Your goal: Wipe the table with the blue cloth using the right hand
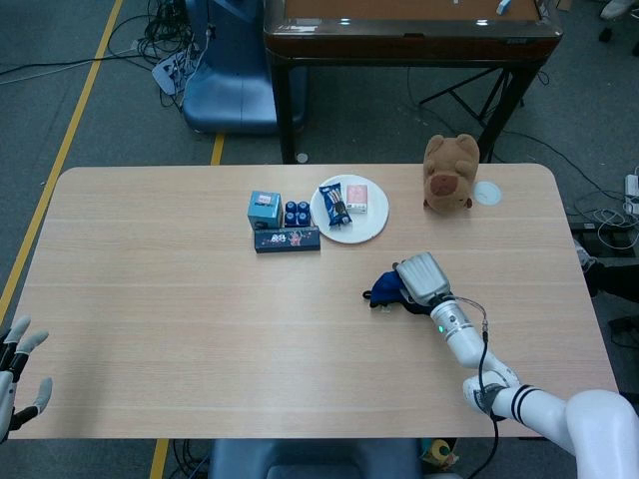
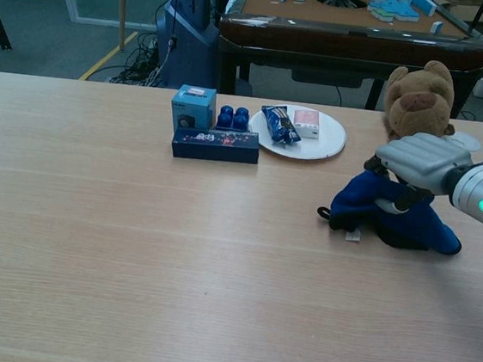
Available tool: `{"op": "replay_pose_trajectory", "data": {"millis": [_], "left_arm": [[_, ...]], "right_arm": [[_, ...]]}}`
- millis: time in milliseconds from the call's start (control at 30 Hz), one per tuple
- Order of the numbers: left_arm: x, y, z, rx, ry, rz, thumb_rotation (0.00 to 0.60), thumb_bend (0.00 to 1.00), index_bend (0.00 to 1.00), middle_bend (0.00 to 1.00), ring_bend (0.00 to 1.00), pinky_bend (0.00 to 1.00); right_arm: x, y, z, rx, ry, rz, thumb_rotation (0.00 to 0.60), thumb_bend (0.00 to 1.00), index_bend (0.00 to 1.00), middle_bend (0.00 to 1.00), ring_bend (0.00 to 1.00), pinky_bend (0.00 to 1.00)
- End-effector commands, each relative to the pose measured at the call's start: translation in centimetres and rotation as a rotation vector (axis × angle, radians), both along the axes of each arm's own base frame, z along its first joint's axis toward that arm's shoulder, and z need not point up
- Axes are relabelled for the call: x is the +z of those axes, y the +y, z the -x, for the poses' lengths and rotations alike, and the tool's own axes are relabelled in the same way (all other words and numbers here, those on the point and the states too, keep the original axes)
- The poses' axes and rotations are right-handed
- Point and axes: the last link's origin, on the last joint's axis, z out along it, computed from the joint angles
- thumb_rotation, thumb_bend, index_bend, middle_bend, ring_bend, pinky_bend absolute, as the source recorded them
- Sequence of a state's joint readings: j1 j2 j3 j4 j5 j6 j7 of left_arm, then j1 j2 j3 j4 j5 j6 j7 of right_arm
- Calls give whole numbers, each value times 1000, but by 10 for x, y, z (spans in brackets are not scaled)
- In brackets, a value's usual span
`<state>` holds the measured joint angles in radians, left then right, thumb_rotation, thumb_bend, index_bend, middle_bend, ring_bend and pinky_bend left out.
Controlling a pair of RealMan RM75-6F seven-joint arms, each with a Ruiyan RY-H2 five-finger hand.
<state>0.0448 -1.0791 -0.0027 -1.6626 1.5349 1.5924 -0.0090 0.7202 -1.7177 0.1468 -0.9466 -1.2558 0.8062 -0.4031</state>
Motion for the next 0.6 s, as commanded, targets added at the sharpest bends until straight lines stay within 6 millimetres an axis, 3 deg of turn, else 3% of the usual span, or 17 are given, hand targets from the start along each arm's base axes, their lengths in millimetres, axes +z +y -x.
{"op": "replay_pose_trajectory", "data": {"millis": [33, 333, 600], "left_arm": [[1, 0, 1, 3, 0, -3, 600, 411, 179, 22, 55, 34], [1, -2, 3, 14, 3, -4, 600, 411, 179, 22, 55, 34], [2, -2, 2, 12, 5, -5, 600, 411, 178, 22, 55, 34]], "right_arm": [[0, -12, -2, -4, 21, 37, 600, 651, 689, 574, 572, 764], [-1, -29, 10, -76, 50, 91, 600, 651, 689, 574, 572, 764], [-23, -15, 1, -69, -23, -1, 600, 650, 690, 574, 572, 764]]}}
